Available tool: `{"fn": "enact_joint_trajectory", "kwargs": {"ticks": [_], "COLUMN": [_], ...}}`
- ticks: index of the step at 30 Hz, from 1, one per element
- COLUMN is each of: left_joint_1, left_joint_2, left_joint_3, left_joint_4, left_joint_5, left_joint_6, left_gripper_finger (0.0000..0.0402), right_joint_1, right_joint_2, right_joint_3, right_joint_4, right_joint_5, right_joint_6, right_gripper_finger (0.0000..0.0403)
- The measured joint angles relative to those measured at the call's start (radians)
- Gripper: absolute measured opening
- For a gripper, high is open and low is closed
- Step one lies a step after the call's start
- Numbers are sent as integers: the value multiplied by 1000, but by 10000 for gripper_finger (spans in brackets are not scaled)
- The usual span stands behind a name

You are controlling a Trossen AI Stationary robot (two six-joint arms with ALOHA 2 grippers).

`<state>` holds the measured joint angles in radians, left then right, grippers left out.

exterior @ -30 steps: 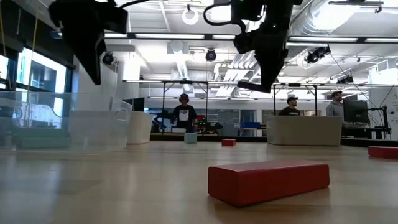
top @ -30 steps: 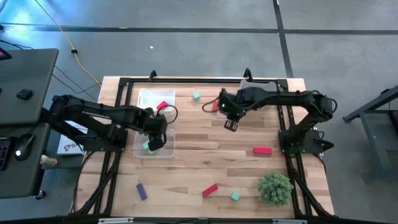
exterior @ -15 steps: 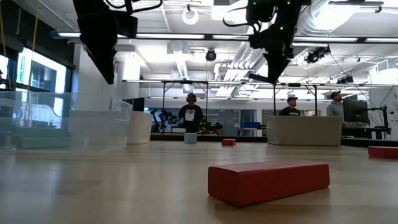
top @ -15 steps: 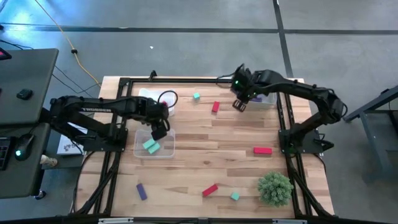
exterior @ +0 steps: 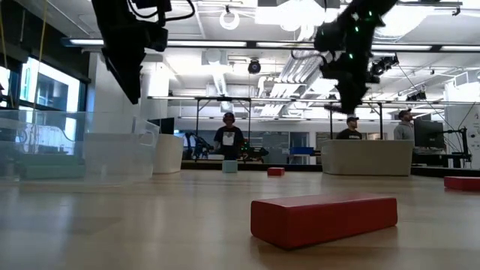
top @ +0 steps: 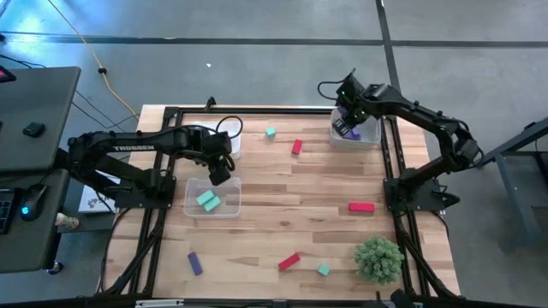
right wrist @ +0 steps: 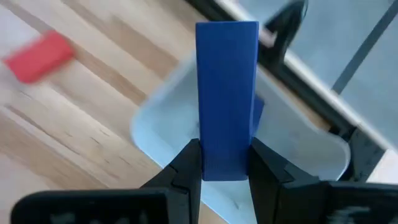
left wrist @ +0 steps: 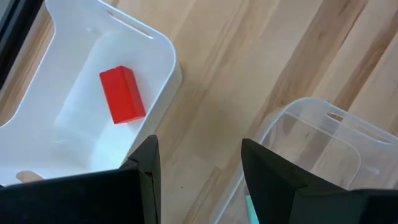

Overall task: Sort & place blocks by color
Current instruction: Put the violet block into the gray bin

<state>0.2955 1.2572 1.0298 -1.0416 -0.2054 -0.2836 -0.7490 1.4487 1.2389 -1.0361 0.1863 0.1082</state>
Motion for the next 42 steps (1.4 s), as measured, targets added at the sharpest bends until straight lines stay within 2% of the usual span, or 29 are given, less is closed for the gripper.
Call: {"fn": "enact_joint_trajectory", "kwargs": {"ticks": [6, 18, 25, 42], "left_joint_1": [16, 26, 26, 26], "left_joint_2": [0, 0, 0, 0], "left_joint_3": [0, 0, 0, 0], "left_joint_4": [0, 2, 10, 177], "left_joint_5": [0, 0, 1, 2], "left_joint_6": [7, 6, -1, -1], "left_gripper_finger": [136, 136, 136, 136], "right_joint_1": [-71, -197, -236, -240], "right_joint_2": [0, 3, 61, 172], "right_joint_3": [-129, -250, -259, -259], "right_joint_4": [76, 193, 202, 203], "right_joint_5": [-77, -143, -142, -133], "right_joint_6": [-31, -64, -74, -90], "right_gripper_finger": [73, 73, 73, 74]}}
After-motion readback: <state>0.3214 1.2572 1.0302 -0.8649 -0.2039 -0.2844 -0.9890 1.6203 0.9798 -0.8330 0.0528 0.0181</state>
